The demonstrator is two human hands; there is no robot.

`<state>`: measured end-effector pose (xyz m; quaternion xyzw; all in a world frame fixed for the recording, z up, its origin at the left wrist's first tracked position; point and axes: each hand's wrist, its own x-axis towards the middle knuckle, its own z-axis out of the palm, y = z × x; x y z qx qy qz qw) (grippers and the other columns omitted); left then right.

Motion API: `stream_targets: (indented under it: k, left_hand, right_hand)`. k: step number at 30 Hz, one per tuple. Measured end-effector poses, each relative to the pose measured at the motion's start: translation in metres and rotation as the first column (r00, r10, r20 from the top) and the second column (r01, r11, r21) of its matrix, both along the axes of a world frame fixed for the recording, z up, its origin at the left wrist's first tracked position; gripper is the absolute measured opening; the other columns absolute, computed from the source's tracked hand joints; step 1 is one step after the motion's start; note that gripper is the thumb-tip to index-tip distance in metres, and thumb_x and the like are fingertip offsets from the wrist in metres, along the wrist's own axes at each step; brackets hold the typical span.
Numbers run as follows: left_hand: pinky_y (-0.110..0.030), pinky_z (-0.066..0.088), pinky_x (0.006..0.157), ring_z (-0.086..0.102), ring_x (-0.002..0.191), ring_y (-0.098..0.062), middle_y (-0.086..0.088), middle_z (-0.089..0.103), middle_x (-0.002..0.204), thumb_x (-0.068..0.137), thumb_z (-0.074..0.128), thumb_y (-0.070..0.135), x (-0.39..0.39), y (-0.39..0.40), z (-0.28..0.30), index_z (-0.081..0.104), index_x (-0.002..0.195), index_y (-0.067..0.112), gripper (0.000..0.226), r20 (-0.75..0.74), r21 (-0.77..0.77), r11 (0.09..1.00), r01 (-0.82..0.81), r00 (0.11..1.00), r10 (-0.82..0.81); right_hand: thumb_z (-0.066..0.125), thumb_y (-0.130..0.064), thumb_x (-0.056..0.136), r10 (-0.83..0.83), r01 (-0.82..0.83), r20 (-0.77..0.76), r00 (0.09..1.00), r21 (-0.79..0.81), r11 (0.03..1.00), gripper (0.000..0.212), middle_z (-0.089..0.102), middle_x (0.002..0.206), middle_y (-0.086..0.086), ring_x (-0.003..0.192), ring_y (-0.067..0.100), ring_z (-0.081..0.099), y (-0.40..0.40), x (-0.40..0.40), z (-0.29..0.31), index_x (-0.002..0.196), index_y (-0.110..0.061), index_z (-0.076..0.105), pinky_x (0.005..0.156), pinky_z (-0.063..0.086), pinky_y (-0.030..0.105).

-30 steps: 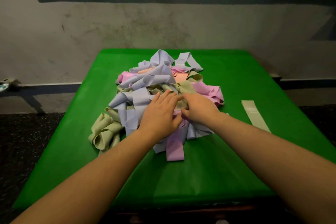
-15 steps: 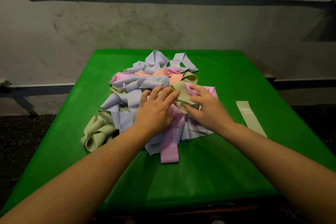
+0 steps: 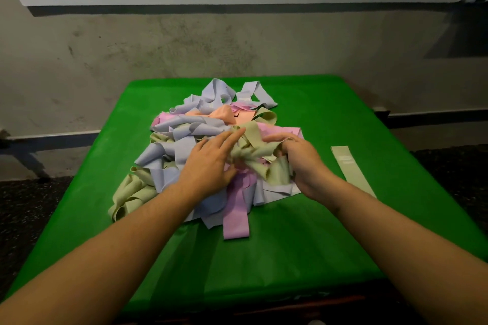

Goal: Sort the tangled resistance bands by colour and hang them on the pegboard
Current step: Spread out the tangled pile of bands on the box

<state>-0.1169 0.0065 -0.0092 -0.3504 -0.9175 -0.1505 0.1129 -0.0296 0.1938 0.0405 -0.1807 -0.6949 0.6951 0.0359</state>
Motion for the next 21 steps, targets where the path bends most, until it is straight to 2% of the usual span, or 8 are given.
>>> stream_targets:
  k: [2, 4, 7, 9, 12, 14, 16, 21]
  left_hand:
    - [-0.043, 0.03, 0.115, 0.043, 0.134, -0.02, 0.002, 0.039, 0.154, 0.09, 0.059, 0.04, -0.001, -0.002, -0.001, 0.017, 0.154, 0.039, 0.077, 0.004, -0.013, 1.0, -0.012, 1.0, 0.012]
    - [-0.043, 0.028, 0.117, 0.039, 0.138, -0.019, 0.002, 0.039, 0.154, 0.091, 0.056, 0.043, -0.003, -0.004, -0.004, 0.026, 0.152, 0.039, 0.068, -0.021, -0.082, 0.997, -0.013, 1.0, 0.011]
    - [-0.044, 0.025, 0.118, 0.036, 0.141, -0.019, 0.002, 0.038, 0.155, 0.093, 0.05, 0.048, -0.004, -0.007, -0.009, 0.036, 0.148, 0.04, 0.056, -0.018, -0.133, 0.991, -0.012, 1.0, 0.01]
    - [-0.044, 0.024, 0.118, 0.035, 0.142, -0.019, 0.003, 0.037, 0.155, 0.094, 0.048, 0.049, -0.003, -0.006, -0.01, 0.039, 0.146, 0.04, 0.053, -0.017, -0.161, 0.987, -0.013, 1.0, 0.011]
    - [-0.044, 0.023, 0.116, 0.036, 0.14, -0.02, 0.004, 0.041, 0.153, 0.095, 0.047, 0.047, 0.001, -0.005, -0.007, 0.046, 0.142, 0.039, 0.047, -0.022, -0.19, 0.982, -0.006, 1.0, 0.002]
    - [-0.044, 0.022, 0.117, 0.037, 0.139, -0.02, 0.007, 0.044, 0.149, 0.096, 0.045, 0.047, 0.005, -0.004, -0.005, 0.044, 0.141, 0.039, 0.045, -0.024, -0.246, 0.969, -0.006, 1.0, 0.0]
    - [-0.045, 0.02, 0.119, 0.034, 0.141, -0.022, 0.008, 0.043, 0.151, 0.096, 0.045, 0.047, 0.009, -0.003, -0.003, 0.037, 0.146, 0.039, 0.051, -0.014, -0.29, 0.957, -0.019, 1.0, 0.016]
    - [-0.049, 0.013, 0.123, 0.027, 0.146, -0.024, 0.005, 0.037, 0.155, 0.092, 0.051, 0.046, 0.015, 0.002, 0.0, 0.022, 0.152, 0.041, 0.067, 0.063, -0.295, 0.954, -0.045, 0.996, 0.067]
  right_hand:
    - [0.048, -0.03, 0.087, 0.063, -0.063, 0.052, 0.997, 0.009, 0.998, 0.025, 0.073, 0.087, 0.003, 0.09, 0.024, 0.064, 0.005, 0.004, 0.002, 0.083, -0.018, 0.07, 0.077, 0.052, 0.036]
    - [0.05, -0.037, 0.096, 0.142, -0.142, 0.153, 0.978, -0.01, 0.99, 0.028, 0.069, 0.071, 0.0, 0.069, 0.019, 0.062, 0.009, 0.01, 0.005, 0.085, -0.015, 0.063, 0.061, 0.047, 0.026]
    - [0.067, -0.045, 0.089, 0.207, -0.261, 0.224, 0.952, 0.248, 0.933, 0.035, 0.063, 0.078, 0.004, 0.066, 0.02, 0.053, 0.016, 0.015, 0.0, 0.087, -0.01, 0.064, 0.058, 0.038, 0.026]
    - [0.074, -0.048, 0.082, 0.2, -0.316, 0.301, 0.932, 0.409, 0.856, 0.031, 0.064, 0.087, 0.0, 0.065, 0.016, 0.052, 0.019, 0.019, -0.003, 0.096, -0.023, 0.062, 0.055, 0.037, 0.022]
    - [0.075, -0.045, 0.08, 0.206, -0.409, 0.417, 0.885, 0.484, 0.774, 0.025, 0.06, 0.071, -0.001, 0.048, 0.012, 0.042, 0.021, 0.025, -0.007, 0.087, -0.022, 0.069, 0.044, 0.032, 0.022]
    - [0.075, -0.039, 0.08, 0.191, -0.381, 0.383, 0.904, 0.52, 0.764, 0.027, 0.051, 0.058, -0.004, 0.05, 0.013, 0.038, 0.022, 0.027, -0.009, 0.07, -0.017, 0.064, 0.046, 0.028, 0.024]
    - [0.074, -0.032, 0.082, 0.148, -0.298, 0.31, 0.939, 0.523, 0.799, 0.027, 0.047, 0.052, -0.006, 0.052, 0.013, 0.038, 0.022, 0.03, -0.009, 0.064, -0.017, 0.061, 0.048, 0.027, 0.025]
    - [0.069, -0.016, 0.081, 0.089, -0.131, 0.123, 0.988, 0.387, 0.913, 0.007, 0.068, 0.08, 0.011, 0.072, 0.023, 0.06, 0.027, 0.041, -0.006, 0.079, -0.013, 0.063, 0.062, 0.047, 0.03]
